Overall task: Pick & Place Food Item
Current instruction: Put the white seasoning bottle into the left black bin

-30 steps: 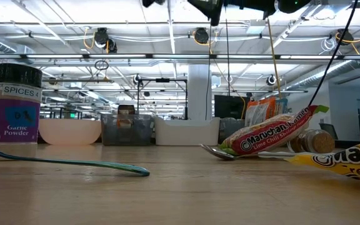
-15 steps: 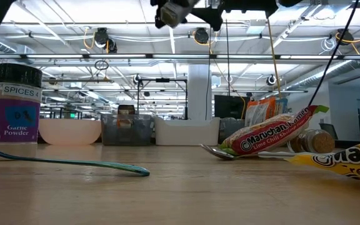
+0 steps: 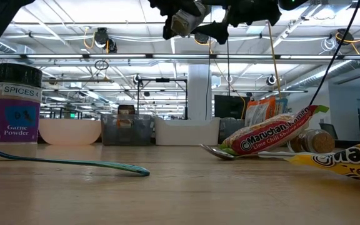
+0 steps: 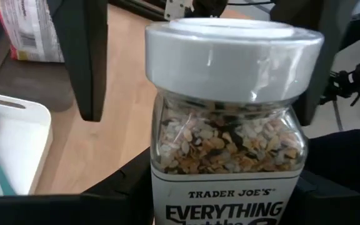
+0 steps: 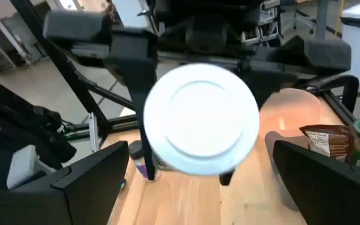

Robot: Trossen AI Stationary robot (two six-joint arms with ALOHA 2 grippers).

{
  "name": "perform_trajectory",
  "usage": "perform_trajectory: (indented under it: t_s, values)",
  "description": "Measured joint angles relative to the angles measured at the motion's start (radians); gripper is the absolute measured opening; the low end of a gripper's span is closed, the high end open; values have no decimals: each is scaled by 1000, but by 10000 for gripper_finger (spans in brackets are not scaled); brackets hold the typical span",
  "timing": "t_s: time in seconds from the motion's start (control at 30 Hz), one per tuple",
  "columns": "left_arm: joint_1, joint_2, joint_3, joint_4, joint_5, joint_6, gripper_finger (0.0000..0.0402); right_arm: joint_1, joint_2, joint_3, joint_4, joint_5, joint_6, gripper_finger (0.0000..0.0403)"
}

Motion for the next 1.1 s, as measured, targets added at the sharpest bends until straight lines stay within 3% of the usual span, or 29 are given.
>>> perform_trajectory:
  t_s: [0.43, 0.6, 0.8, 1.1]
  values:
    - [-23, 0, 0, -17, 7, -7, 207, 1, 0, 0, 5, 0, 21, 391]
    - [-24, 0, 0, 47, -2, 0, 207, 5, 0, -1, 28, 0, 61, 391]
    - [-18, -12, 0, 229, 7, -24, 207, 13, -2, -40, 303, -1, 196, 391]
    - [-16, -49, 0, 328, -31, -40, 207, -1, -25, -212, 761, 91, 465, 391]
